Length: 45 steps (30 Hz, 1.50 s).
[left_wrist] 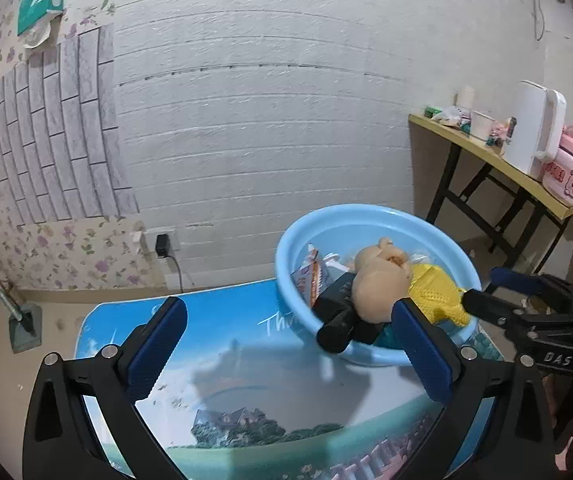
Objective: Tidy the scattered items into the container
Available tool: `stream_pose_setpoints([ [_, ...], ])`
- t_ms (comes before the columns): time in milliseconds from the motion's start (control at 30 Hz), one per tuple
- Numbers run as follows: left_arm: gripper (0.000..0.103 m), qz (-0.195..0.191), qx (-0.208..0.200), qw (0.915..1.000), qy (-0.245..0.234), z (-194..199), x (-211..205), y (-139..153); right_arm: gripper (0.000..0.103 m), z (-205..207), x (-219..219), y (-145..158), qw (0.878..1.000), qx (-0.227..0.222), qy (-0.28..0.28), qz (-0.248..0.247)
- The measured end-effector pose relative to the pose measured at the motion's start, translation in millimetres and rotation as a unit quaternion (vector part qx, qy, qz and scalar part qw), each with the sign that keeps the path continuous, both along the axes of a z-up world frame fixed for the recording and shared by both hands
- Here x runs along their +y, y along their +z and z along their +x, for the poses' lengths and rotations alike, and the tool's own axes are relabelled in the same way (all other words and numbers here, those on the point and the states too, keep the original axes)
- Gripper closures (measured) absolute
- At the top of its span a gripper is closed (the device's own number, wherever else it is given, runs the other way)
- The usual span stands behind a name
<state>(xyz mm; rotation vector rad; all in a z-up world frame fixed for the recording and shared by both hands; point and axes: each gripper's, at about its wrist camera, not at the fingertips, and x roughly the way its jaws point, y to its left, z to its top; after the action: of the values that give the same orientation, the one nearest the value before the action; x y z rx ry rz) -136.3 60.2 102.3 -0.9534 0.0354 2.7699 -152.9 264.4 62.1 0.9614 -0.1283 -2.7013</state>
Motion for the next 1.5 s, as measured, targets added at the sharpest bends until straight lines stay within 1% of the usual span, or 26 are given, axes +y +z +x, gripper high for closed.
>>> stream_pose_setpoints([
  [67,0.0,-0.002,-0.006,1.0,0.002,0.6,-3.0,-2.3,0.025,4.0,-1.4,4.7,1.0,0.008,-0.006,0.006],
  [133,0.0,-0.009,-0.021,0.9996,0.017,-2.6,-7.1,-8.8,0.025,6.8,-2.7,8.1,1.0,0.011,-0.011,0.012],
  [167,0.0,-0.006,-0.03,0.9993,0.023,-4.5,-10.7,-11.7,0.025,8.4,-3.3,10.2,1.0,0.013,-0.013,0.013],
  [200,0.0,0.004,-0.038,0.9989,0.027,-5.2,-15.4,-14.3,0.025,9.8,-4.0,11.3,1.0,0.013,-0.018,0.016],
  [267,0.0,0.031,-0.05,0.9976,0.036,-5.1,-26.3,-18.8,0.02,11.8,-5.0,13.1,0.999,0.011,-0.031,0.026],
  [300,0.0,0.037,-0.053,0.9969,0.044,-4.6,-31.3,-20.7,0.019,14.0,-4.8,14.2,0.999,0.014,-0.032,0.024],
  [367,0.0,0.029,-0.052,0.9961,0.065,-1.4,-37.7,-24.1,0.019,17.3,-3.5,16.9,0.999,0.019,-0.034,0.02],
  [433,0.0,0.019,-0.051,0.9959,0.073,1.3,-40.7,-26.9,0.019,20.5,-3.4,19.8,0.999,0.026,-0.036,0.02],
  [500,0.0,0.022,-0.062,0.9955,0.068,1.6,-43.9,-30.7,0.018,24.7,-4.2,23.3,0.998,0.035,-0.039,0.023],
  [567,0.0,0.043,-0.09,0.993,0.063,0.0,-47.9,-37.5,0.016,28.1,-4.8,27.1,0.998,0.042,-0.042,0.023],
  [633,0.0,0.064,-0.113,0.989,0.071,-0.8,-53.3,-45.0,0.016,30.9,-5.6,29.3,0.998,0.046,-0.04,0.022],
  [667,0.0,0.069,-0.119,0.9876,0.075,-0.3,-55.2,-47.7,0.016,33.3,-6.0,30.4,0.998,0.048,-0.039,0.023],
  [733,0.0,0.064,-0.125,0.9865,0.083,1.7,-56.5,-51.4,0.016,36.0,-6.4,31.2,0.998,0.048,-0.037,0.024],
  [800,0.0,0.061,-0.133,0.9859,0.08,4.8,-55.2,-53.9,0.016,39.8,-7.0,30.5,0.998,0.046,-0.033,0.023],
  [933,0.0,0.096,-0.163,0.9795,0.068,7.7,-57.5,-65.6,0.016,43.3,-12.5,27.9,0.998,0.046,-0.024,0.023],
  [967,0.0,0.087,-0.167,0.9797,0.068,6.2,-56.0,-67.9,0.016,43.4,-15.4,27.8,0.998,0.048,-0.02,0.027],
  [1033,0.0,0.057,-0.167,0.9811,0.079,4.6,-52.4,-69.6,0.016,43.2,-19.7,27.5,0.998,0.053,-0.015,0.034],
  [1067,0.0,0.05,-0.165,0.9813,0.085,4.8,-52.7,-68.8,0.016,43.3,-22.1,27.6,0.998,0.057,-0.013,0.037],
  [1100,0.0,0.049,-0.162,0.9813,0.092,5.9,-55.1,-67.1,0.016,43.3,-23.2,27.4,0.998,0.058,-0.013,0.037],
  [1200,0.0,0.065,-0.15,0.9806,0.109,14.6,-61.7,-61.4,0.016,44.0,-22.9,23.9,0.998,0.052,-0.013,0.021],
  [1300,0.0,0.052,-0.146,0.9796,0.127,18.4,-64.4,-59.4,0.016,43.7,-24.3,18.3,0.999,0.047,-0.016,0.014],
  [1333,0.0,0.044,-0.149,0.979,0.132,19.4,-64.7,-59.4,0.016,42.4,-25.2,15.6,0.999,0.043,-0.019,0.016],
  [1400,0.0,0.047,-0.142,0.9787,0.141,24.3,-67.8,-58.6,0.016,38.2,-27.1,8.9,0.999,0.031,-0.028,0.026],
  [1500,0.0,0.05,-0.136,0.9748,0.169,35.7,-72.9,-61.1,0.016,31.8,-25.8,0.0,0.998,0.009,-0.054,0.034],
])
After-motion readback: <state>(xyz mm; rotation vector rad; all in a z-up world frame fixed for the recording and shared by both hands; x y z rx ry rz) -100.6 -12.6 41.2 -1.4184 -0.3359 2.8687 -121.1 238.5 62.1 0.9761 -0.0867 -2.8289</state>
